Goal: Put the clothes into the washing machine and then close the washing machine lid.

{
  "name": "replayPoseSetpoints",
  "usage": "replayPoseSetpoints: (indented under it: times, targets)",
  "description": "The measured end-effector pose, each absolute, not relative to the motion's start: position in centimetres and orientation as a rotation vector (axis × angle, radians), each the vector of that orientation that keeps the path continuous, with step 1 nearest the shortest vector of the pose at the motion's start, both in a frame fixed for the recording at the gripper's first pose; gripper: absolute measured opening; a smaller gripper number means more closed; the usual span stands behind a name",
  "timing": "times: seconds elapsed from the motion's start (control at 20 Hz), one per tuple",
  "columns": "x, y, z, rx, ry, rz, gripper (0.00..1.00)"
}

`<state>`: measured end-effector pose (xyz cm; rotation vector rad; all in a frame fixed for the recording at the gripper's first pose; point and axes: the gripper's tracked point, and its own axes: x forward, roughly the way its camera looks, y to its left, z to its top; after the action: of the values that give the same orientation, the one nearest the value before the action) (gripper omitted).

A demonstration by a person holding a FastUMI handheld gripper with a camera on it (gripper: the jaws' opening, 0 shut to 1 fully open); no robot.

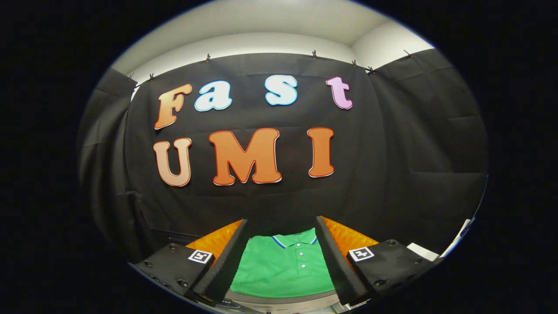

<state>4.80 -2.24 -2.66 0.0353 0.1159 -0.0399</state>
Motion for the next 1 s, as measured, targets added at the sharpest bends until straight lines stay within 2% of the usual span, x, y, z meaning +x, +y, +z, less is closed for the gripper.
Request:
replayPoseSetpoints:
  times: [0.4, 1.0]
  targets:
    - [10.6, -4.0, -7.6, 0.013, 0.252, -0.037, 0.98]
    - [17.7, -6.6, -20.2, 0.084, 0.589, -0.038, 0.99]
